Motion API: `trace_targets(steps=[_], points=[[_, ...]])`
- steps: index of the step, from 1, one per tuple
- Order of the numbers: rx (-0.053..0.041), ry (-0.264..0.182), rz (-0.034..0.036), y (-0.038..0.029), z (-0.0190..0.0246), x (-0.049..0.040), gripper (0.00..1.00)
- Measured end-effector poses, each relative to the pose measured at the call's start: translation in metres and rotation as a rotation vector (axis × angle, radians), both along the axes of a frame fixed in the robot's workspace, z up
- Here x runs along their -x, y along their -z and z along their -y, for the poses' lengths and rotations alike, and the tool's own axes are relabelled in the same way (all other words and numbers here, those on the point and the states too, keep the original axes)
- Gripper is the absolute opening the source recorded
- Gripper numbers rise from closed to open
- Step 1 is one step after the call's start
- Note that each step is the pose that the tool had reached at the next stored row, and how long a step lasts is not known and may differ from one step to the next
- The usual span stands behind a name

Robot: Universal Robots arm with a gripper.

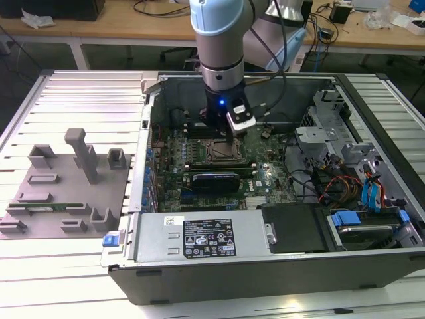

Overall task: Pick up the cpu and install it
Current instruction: 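Install the first cpu locking lever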

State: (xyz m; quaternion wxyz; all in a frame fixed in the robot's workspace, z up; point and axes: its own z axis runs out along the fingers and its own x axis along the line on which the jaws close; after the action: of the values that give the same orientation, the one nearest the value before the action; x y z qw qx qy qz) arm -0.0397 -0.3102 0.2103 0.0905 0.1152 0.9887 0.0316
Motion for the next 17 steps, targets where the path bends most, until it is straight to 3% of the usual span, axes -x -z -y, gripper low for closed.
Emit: trace_targets(steps=[4,5,9,10,12,13,17], points=[[0.0791,0.000,-0.0006,-0.0002,0.0000,0.0000,0.11],[0.0927,0.000,-0.0006,-0.0002,-0.0001,0.0000,0.11],[0.0961,0.000,-0.0015,-0.0002,-0.0001,0.0000,0.11],[0.0959,0.000,-0.0136,-0.0001,-0.0002,-0.0002,0.11],[0.0959,-0.002,-0.0525,0.0001,-0.0002,-0.0009,0.11],[0.0957,-0.004,-0.0866,0.0002,-0.0002,-0.0018,0.11],[0.0958,-0.004,-0.0891,0.0001,-0.0001,-0.0017,0.11]])
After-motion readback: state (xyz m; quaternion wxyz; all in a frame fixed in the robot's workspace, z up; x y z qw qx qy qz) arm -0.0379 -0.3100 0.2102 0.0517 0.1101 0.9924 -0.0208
